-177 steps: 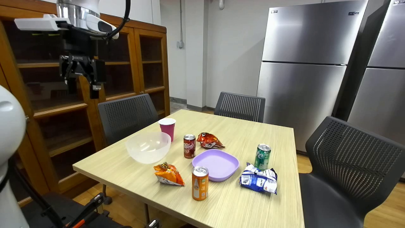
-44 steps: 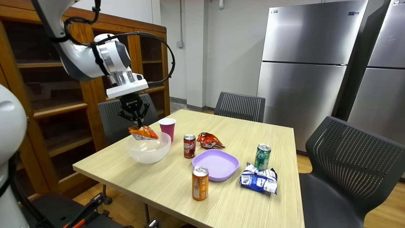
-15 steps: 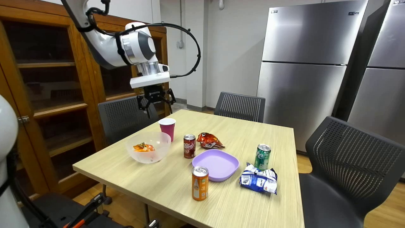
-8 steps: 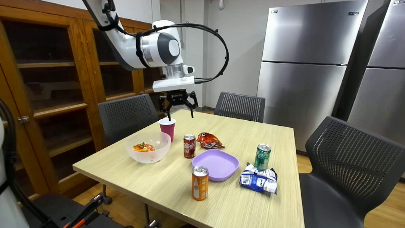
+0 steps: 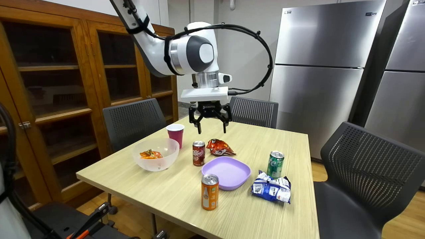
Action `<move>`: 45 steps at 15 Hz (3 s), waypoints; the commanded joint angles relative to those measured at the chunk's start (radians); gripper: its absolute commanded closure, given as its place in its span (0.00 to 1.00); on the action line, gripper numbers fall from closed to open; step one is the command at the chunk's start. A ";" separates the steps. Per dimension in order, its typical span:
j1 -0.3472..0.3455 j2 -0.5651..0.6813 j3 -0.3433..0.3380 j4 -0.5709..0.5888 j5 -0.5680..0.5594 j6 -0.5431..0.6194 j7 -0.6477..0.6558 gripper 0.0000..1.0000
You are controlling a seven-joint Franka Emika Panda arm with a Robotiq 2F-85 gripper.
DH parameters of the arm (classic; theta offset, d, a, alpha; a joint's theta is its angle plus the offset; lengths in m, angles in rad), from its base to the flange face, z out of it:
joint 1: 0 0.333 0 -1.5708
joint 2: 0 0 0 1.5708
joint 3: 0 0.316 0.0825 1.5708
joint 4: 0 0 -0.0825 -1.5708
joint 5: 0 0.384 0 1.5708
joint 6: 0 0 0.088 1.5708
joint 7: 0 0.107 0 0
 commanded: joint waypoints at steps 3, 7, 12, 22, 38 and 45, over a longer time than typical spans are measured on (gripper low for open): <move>-0.059 0.003 -0.051 0.001 0.057 -0.008 0.037 0.00; -0.081 0.032 -0.097 0.016 0.037 -0.003 0.155 0.00; -0.089 0.102 -0.141 0.052 0.038 0.002 0.328 0.00; -0.135 0.350 -0.168 0.257 0.209 -0.012 0.542 0.00; -0.239 0.654 -0.123 0.545 0.484 -0.008 0.604 0.00; -0.257 0.670 -0.119 0.574 0.511 -0.015 0.601 0.00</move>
